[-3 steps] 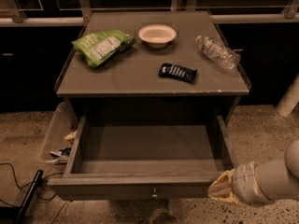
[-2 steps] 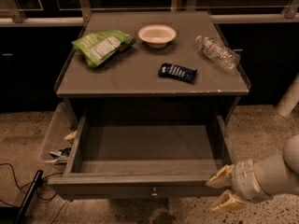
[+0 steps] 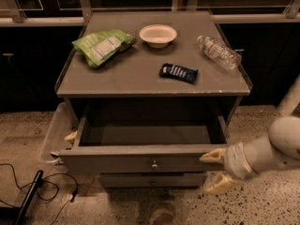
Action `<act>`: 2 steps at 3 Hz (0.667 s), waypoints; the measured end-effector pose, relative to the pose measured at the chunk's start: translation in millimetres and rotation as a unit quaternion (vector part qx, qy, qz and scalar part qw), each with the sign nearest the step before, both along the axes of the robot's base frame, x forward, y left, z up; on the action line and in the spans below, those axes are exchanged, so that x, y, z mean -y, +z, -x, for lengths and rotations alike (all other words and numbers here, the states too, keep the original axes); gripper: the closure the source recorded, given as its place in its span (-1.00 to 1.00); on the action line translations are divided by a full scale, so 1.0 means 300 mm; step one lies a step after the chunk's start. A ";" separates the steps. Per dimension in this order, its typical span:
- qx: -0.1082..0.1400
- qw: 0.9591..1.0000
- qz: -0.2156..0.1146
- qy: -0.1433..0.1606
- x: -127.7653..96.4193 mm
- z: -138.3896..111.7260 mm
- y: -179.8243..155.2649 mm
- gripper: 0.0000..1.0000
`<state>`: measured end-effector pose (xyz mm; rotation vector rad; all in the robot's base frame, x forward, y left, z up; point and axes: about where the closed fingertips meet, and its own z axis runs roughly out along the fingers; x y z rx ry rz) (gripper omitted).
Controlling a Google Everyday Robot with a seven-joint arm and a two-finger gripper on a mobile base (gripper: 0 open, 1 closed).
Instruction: Close top drawer
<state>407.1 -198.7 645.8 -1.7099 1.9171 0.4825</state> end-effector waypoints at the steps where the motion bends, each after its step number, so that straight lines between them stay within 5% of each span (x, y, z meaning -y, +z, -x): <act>1: 0.014 1.000 -0.009 0.019 -0.006 -0.176 -0.008 0.22; 2: 0.014 1.000 -0.009 0.019 -0.006 -0.176 -0.008 0.68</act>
Offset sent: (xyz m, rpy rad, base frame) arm 0.2517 -0.0040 0.0320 0.0947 -0.2149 0.0695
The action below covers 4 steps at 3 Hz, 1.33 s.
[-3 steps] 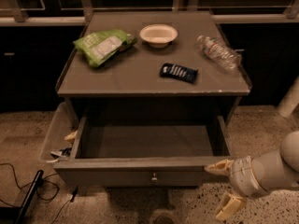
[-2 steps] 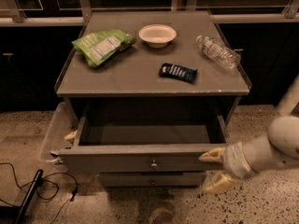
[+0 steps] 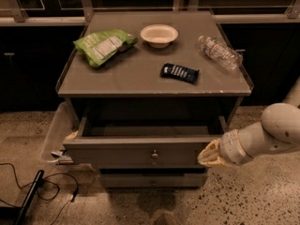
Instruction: Close top drawer
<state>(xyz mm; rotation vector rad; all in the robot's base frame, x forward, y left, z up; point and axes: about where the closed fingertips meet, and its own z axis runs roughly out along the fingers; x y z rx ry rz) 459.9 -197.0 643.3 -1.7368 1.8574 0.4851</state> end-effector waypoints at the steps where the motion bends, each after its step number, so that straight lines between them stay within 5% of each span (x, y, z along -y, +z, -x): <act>1: 0.010 1.000 -0.002 0.001 -0.005 -0.056 0.016 1.00; 4: 0.023 1.000 -0.003 0.000 -0.005 -0.096 0.048 -0.30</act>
Offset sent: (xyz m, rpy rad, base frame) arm 0.0079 0.0007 0.0023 0.0015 -0.0099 0.0010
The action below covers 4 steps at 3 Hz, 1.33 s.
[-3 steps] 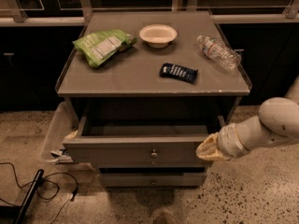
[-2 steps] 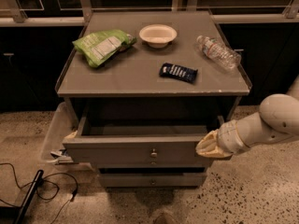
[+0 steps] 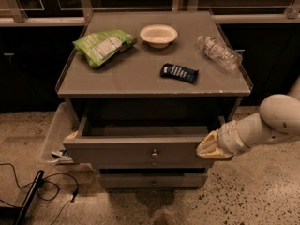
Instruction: Close top drawer
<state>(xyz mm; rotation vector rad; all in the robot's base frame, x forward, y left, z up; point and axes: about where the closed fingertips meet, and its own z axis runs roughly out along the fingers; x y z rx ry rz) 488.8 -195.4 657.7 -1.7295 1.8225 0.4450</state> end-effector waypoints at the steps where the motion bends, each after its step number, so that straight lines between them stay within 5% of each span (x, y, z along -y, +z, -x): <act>1: 0.000 1.000 0.000 0.000 0.000 0.000 0.000 -0.77; 2: -0.001 1.000 0.003 -0.001 0.001 -0.006 -0.008 -1.00; 3: 0.012 1.000 0.008 0.005 -0.017 -0.145 0.001 -0.64; 4: 0.037 0.999 0.005 0.011 -0.054 -0.245 0.054 -0.69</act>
Offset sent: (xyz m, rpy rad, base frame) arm 0.0113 -0.0052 -0.0049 -0.0218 0.0030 -0.0116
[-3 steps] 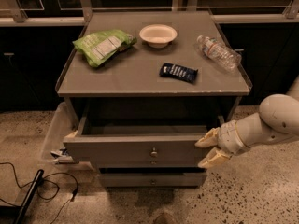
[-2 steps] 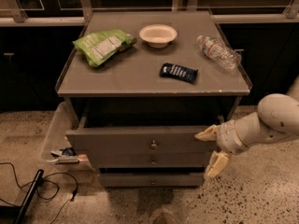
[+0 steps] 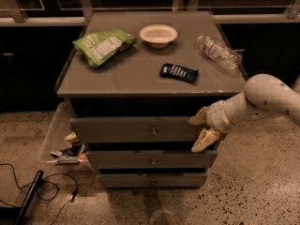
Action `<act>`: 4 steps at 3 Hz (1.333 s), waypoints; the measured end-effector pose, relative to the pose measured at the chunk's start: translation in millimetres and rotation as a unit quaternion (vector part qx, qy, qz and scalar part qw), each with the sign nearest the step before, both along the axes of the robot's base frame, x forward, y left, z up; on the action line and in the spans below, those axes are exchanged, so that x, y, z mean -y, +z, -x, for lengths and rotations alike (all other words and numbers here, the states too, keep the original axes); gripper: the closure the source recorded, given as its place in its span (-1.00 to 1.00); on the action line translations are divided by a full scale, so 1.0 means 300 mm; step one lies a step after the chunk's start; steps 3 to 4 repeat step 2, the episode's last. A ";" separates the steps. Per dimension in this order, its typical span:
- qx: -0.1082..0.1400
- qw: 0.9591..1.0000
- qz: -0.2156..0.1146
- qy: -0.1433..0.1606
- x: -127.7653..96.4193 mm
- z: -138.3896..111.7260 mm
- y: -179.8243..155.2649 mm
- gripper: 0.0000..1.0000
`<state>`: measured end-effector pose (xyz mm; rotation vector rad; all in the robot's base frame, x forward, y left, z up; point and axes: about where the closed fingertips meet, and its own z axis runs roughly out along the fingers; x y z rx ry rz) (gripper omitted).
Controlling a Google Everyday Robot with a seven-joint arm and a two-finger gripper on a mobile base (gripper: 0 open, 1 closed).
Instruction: Close top drawer
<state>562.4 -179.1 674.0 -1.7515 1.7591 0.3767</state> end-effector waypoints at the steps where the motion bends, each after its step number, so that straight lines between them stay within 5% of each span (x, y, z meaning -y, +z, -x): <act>1: 0.000 1.000 0.000 0.000 0.000 0.000 0.000 -1.00; 4: 0.000 1.000 0.000 0.000 0.000 0.000 0.000 -1.00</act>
Offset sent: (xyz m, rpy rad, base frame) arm 0.0000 0.0000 0.0000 0.0000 0.0000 0.0000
